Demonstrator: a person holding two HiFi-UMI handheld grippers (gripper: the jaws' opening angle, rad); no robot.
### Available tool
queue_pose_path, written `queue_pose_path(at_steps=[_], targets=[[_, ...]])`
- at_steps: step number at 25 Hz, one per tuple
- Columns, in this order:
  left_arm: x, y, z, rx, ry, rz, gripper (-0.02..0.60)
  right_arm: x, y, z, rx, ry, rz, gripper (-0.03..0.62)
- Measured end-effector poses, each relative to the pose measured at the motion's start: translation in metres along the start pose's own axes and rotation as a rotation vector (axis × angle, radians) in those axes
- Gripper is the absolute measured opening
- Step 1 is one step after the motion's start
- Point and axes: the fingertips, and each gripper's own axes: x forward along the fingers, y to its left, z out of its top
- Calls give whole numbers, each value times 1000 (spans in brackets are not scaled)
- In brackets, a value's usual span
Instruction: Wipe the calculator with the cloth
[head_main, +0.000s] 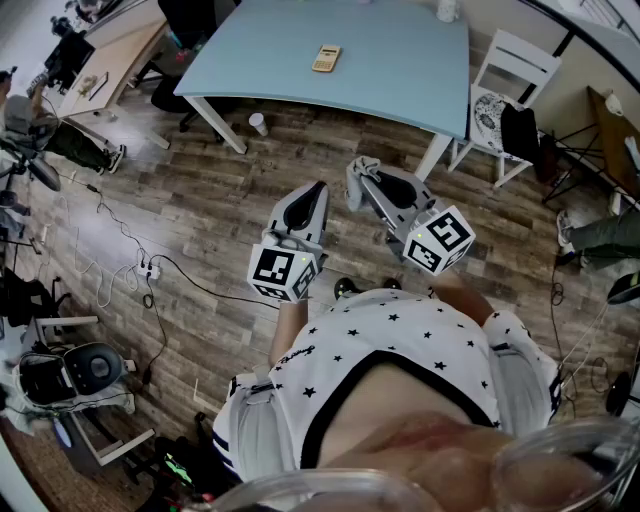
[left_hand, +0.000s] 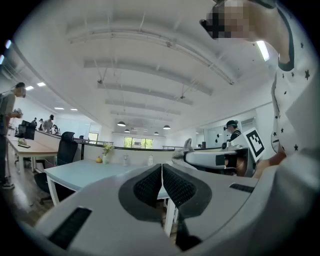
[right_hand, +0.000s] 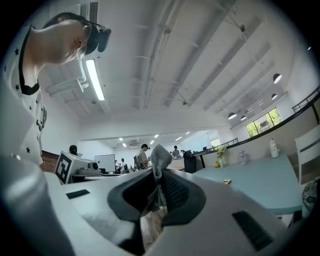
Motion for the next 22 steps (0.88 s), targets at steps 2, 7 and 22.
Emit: queue_pose_path(at_steps=[2, 7, 22], targets=[[2, -2, -1, -3, 5, -1, 31, -2, -2, 1, 5, -1, -2, 38], [7, -8, 0, -4, 9, -5, 31, -9, -6, 1, 10, 1, -3, 38], [10, -22, 0, 12, 25, 52, 31, -17, -16, 1, 69, -7, 53, 38]])
